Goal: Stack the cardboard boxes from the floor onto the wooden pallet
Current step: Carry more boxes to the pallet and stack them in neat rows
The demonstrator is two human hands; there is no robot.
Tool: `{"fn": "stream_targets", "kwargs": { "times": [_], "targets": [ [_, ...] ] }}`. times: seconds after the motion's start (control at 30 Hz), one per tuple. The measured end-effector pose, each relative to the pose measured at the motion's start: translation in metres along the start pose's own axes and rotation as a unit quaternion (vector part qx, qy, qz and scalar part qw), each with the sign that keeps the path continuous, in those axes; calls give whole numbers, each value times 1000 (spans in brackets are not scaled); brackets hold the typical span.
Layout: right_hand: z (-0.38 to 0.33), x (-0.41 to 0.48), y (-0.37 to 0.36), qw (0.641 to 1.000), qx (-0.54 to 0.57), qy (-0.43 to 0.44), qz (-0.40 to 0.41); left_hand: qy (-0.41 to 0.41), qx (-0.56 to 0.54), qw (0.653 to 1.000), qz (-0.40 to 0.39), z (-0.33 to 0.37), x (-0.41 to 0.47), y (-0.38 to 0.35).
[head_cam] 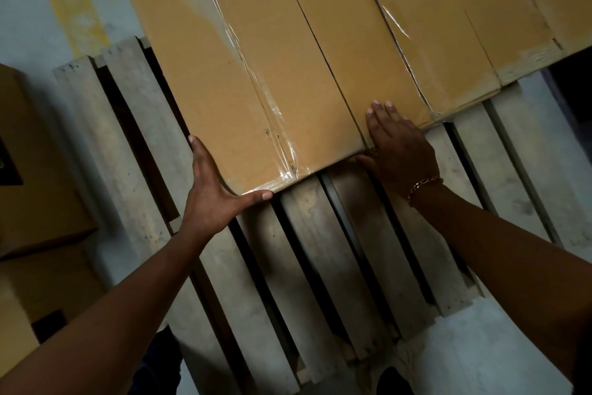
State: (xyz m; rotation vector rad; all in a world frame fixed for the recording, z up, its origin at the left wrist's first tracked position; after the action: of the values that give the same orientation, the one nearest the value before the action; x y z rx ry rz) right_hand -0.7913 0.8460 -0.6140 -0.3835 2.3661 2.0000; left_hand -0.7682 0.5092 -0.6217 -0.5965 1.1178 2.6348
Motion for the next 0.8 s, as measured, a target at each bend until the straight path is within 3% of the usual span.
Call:
{"fn": "stream_targets", "kwargs": {
  "times": [0.2, 0.4, 0.8],
  "targets": [
    [4, 7, 0, 1000, 2, -7, -10, 119, -118, 985, 28, -19, 1, 3],
    [8, 11, -9, 999, -30, -10, -22, 78, -121, 990, 0, -21, 9, 1],
    [7, 10, -11, 1000, -21, -11, -18, 74, -106, 992, 12, -24, 6, 1]
  ]
}}
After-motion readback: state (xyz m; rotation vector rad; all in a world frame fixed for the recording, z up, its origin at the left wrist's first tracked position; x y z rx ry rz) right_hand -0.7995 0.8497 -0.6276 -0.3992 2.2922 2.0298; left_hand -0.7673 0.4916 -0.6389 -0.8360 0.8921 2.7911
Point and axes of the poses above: each hand's wrist, its own x-axis towards the middle knuckle, its own y-axis out of the back of the hand, z = x × y, the point moved 9 cm from there along x, towards the middle knuckle, and after that the axes turned 5 degrees about x, right-handed, at the moved point
